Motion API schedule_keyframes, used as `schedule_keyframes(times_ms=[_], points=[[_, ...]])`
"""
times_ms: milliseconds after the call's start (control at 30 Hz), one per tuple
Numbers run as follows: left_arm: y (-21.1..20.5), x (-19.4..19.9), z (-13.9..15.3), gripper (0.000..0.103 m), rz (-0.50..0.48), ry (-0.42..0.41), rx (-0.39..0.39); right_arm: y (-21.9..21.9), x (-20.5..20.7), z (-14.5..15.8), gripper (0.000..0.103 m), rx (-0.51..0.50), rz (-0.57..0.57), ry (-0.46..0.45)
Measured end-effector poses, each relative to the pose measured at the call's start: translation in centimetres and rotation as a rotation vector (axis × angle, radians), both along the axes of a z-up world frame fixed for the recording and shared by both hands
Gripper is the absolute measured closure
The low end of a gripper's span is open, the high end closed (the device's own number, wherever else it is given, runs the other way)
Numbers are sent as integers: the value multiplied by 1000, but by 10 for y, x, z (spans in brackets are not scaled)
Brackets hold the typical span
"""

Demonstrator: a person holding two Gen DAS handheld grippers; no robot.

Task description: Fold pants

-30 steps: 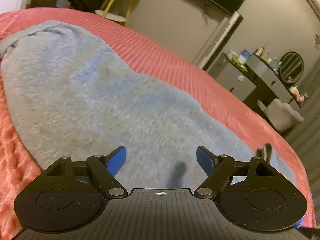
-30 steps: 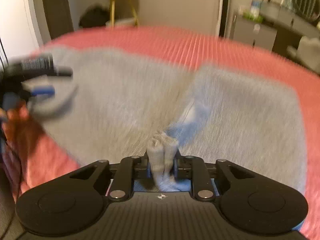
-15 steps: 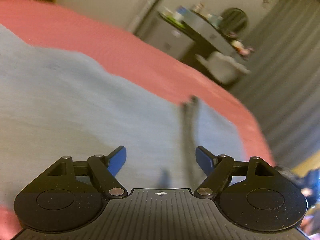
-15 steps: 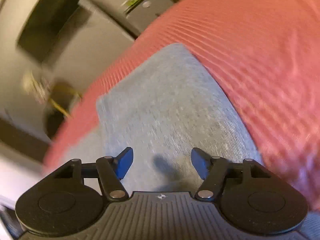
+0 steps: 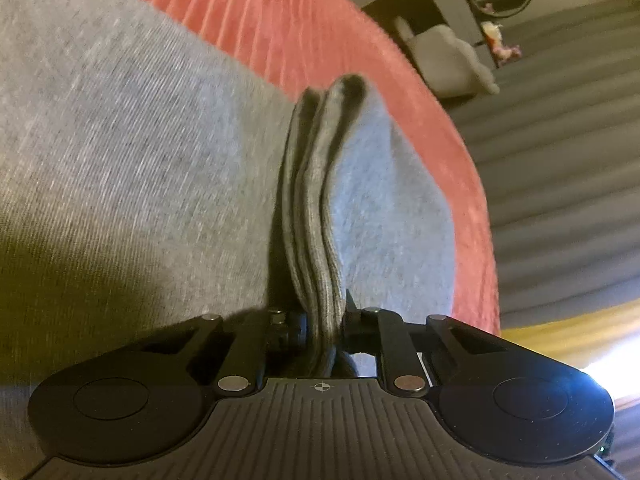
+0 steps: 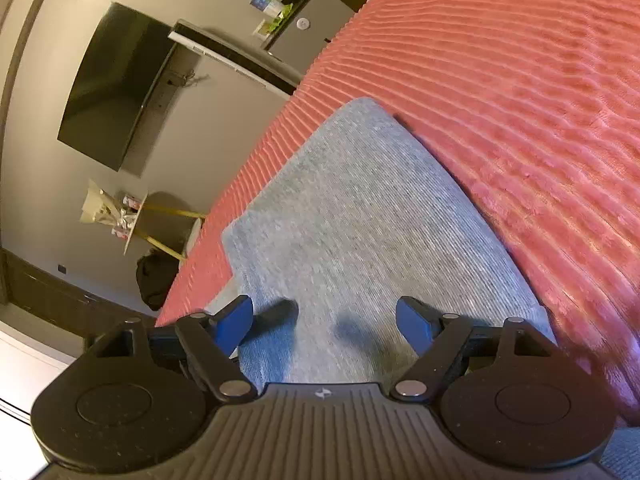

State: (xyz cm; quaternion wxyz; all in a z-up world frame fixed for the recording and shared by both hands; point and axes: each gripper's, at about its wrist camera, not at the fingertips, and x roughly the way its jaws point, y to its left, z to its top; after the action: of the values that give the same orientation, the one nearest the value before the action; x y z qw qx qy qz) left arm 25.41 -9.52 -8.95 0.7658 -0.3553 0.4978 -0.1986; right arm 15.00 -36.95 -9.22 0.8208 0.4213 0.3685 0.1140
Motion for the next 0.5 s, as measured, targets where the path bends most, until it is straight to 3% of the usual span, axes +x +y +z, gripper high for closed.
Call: schedule_keyframes(times_ms=[167, 233, 267, 333, 367, 433, 500], points=[[16, -19, 27, 89, 11, -93, 25, -7, -5, 5, 25, 27, -36, -41], [30, -26, 42, 89, 15, -129, 50, -6, -7, 9, 30, 9, -37, -44], [42, -31, 48, 89, 26, -137, 64, -4, -7, 10, 38, -6, -28, -37], [58, -40, 55, 88, 36, -158, 139, 4, -5, 12, 47, -38, 6, -19], [65, -46, 56, 88, 39, -177, 223, 9, -4, 12, 55, -64, 27, -2], [75, -58, 51, 86, 36, -198, 333, 24, 1, 13, 59, -135, 82, 31], [92, -73, 38, 82, 71, -205, 276, 41, 5, 14, 59, -211, 135, 53]])
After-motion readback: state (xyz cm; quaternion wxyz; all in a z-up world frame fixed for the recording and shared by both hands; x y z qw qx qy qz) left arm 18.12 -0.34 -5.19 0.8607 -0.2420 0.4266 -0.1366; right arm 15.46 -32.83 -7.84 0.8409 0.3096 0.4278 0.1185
